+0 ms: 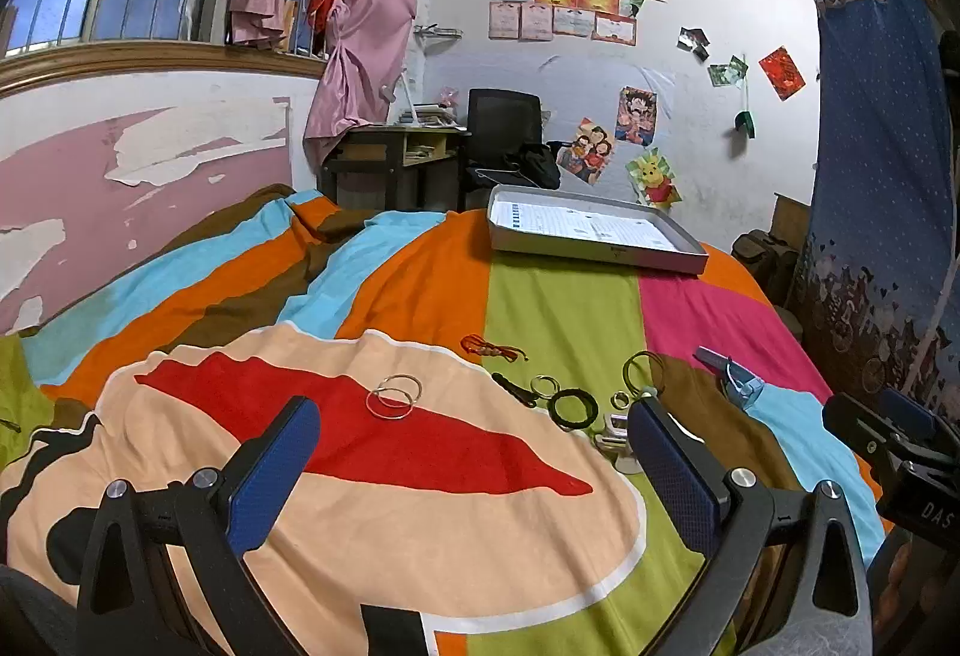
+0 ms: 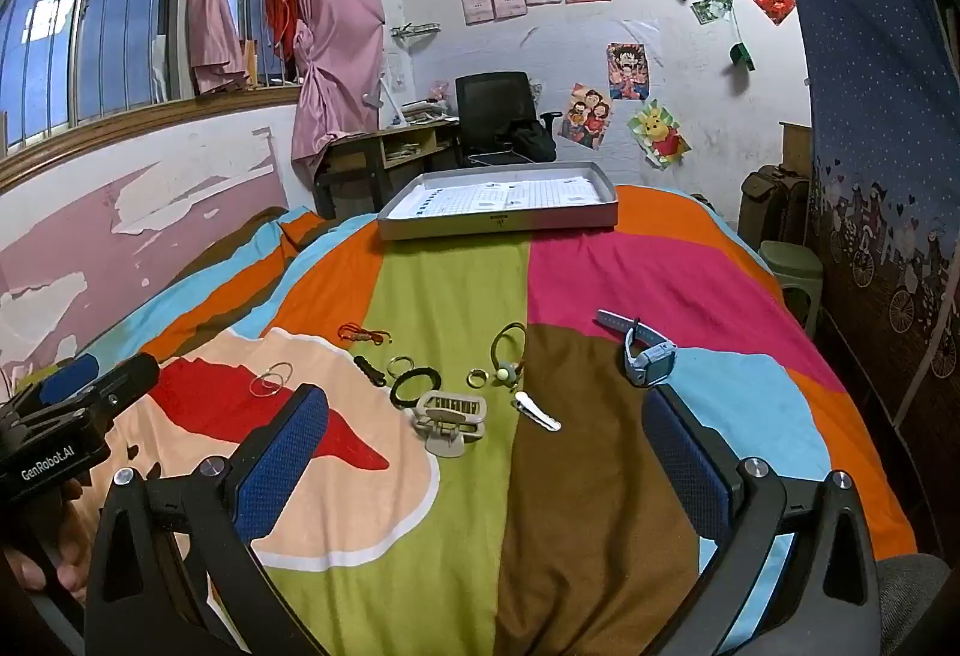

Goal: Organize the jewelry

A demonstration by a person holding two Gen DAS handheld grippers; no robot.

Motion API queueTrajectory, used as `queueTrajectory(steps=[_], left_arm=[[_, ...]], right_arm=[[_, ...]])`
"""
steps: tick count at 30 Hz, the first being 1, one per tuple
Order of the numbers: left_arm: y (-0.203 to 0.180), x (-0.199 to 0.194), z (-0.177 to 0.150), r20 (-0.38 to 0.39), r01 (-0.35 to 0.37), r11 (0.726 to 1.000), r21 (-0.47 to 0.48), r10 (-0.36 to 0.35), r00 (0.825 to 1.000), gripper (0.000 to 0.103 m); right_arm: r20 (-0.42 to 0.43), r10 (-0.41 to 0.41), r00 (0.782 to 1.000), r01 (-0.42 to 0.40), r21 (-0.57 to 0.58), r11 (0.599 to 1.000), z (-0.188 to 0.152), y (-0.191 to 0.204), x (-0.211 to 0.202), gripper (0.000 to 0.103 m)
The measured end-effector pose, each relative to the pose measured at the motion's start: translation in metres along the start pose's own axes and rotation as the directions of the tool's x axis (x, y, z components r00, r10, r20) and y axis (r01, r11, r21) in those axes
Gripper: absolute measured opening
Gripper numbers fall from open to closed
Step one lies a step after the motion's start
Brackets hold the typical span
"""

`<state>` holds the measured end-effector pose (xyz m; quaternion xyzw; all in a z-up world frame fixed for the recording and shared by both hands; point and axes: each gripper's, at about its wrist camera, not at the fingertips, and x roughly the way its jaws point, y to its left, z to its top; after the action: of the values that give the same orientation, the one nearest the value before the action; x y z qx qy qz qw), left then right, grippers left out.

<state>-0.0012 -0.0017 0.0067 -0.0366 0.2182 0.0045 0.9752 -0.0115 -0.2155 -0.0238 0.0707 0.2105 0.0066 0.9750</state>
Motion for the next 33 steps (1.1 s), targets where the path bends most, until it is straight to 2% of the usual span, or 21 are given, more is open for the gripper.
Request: queueTrajectory(steps=[33], left_arm=[[-0.0014, -0.0049, 0.0029, 0.014, -0.003, 1.000, 0.008, 0.003, 1.000, 0.103]], right_arm=[[0.001, 0.001, 1.000, -0.001, 0.003, 1.000, 0.0002, -0.0013, -0.0004, 0.102]])
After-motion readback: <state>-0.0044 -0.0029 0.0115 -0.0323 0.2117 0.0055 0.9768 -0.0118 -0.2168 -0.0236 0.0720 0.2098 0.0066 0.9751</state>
